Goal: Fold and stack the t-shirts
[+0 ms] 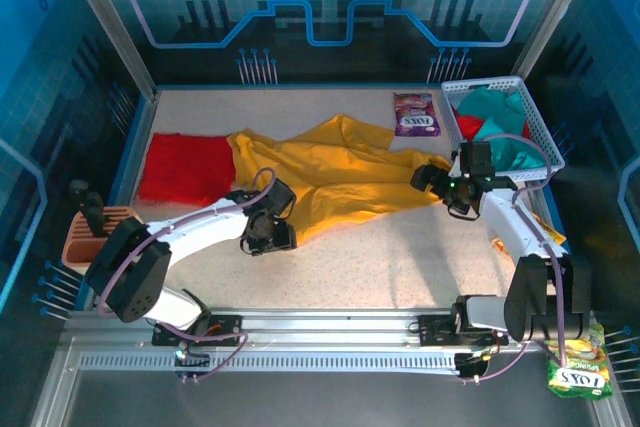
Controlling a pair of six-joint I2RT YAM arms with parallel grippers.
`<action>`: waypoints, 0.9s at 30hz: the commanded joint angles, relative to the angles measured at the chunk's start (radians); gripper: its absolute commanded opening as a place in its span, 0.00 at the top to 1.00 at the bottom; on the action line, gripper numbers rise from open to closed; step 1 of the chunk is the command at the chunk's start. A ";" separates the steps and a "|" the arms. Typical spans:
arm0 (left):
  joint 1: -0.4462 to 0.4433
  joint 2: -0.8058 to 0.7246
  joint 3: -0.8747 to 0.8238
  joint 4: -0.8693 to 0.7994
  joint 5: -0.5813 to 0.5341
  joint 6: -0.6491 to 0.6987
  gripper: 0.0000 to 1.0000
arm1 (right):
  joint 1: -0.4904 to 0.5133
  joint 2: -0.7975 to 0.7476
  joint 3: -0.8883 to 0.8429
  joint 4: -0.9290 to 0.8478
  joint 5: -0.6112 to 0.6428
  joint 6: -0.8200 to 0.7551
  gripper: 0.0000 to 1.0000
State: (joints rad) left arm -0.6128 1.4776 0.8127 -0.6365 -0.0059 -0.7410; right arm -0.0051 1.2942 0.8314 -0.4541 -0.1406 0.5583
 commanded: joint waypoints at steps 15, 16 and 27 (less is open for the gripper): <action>0.063 0.156 0.476 -0.238 -0.009 0.181 1.00 | 0.012 -0.027 0.011 -0.012 0.009 -0.003 0.00; 0.089 0.183 0.543 -0.271 -0.005 0.215 1.00 | 0.013 -0.028 0.013 -0.014 0.009 -0.003 0.00; 0.265 0.692 1.225 -0.496 0.086 0.399 0.45 | 0.010 -0.073 0.020 -0.053 -0.002 -0.011 0.00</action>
State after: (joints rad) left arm -0.3679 2.0686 1.9499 -0.9779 0.0433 -0.4141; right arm -0.0002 1.2488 0.8322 -0.4702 -0.1394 0.5591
